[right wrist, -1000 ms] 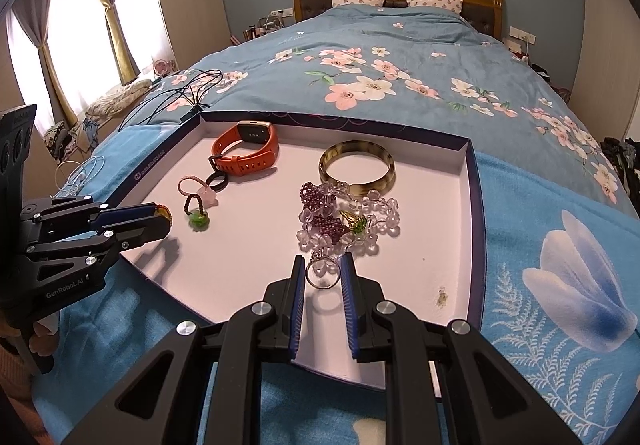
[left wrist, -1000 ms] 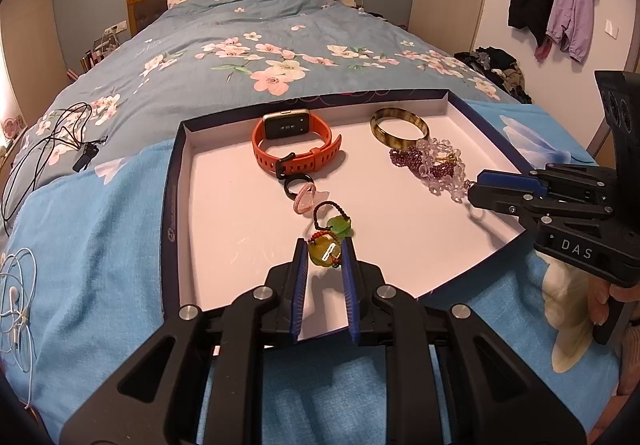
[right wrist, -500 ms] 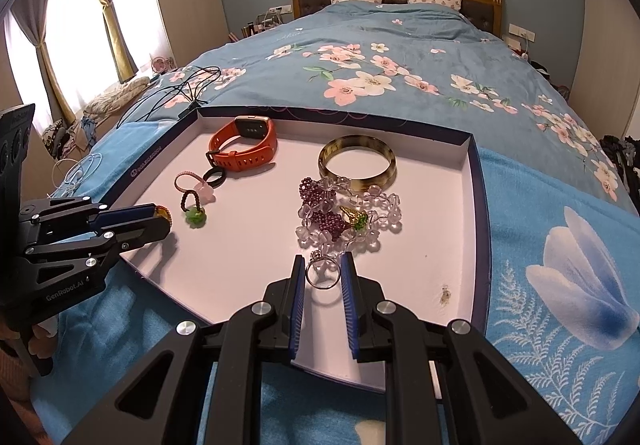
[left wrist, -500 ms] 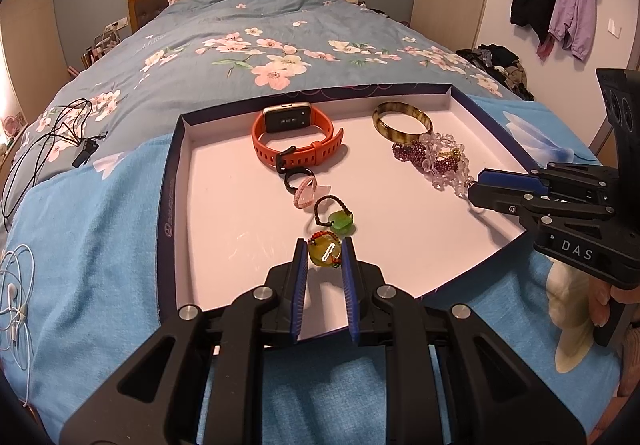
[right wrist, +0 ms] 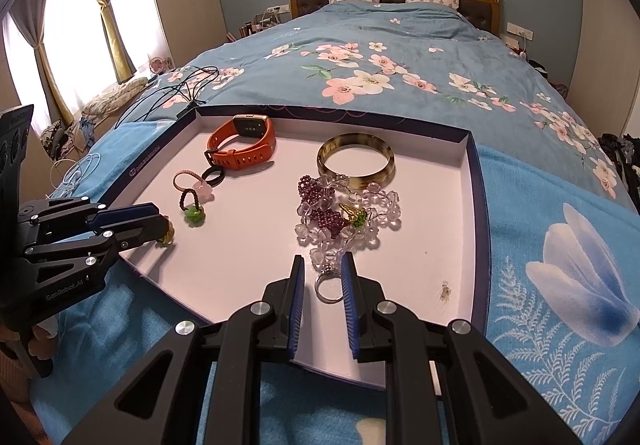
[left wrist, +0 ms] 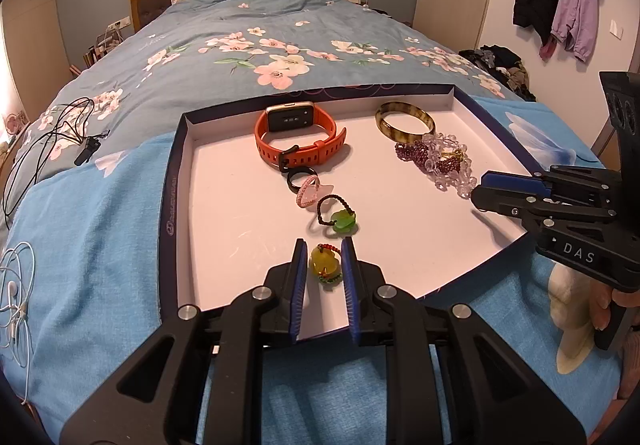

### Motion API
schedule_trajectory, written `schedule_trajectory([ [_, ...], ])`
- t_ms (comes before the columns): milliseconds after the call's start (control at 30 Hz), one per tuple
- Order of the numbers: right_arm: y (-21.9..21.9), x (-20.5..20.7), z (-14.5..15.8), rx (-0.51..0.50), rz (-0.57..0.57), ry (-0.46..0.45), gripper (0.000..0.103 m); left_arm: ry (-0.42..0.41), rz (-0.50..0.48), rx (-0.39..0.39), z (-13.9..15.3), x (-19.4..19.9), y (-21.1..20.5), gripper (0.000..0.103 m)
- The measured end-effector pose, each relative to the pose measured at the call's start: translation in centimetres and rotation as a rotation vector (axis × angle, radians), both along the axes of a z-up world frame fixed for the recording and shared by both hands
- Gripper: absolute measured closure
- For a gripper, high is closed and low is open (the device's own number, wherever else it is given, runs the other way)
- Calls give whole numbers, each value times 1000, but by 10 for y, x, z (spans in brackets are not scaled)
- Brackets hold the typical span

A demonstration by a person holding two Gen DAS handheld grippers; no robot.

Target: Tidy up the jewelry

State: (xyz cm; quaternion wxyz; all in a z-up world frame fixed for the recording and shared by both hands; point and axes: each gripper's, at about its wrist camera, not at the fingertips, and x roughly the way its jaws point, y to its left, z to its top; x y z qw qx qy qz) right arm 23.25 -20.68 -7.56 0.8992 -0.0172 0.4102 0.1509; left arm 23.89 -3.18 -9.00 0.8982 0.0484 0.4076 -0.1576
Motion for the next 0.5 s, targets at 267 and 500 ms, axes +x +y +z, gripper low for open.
schedule_trajectory([
  [267,-4,-5,5,21,-16,-16,75,-20,20,-1,4,-4,4,71],
  [500,-6,-18,15,46,-25,-54,60,-82,50,8,19,-19,8,41],
])
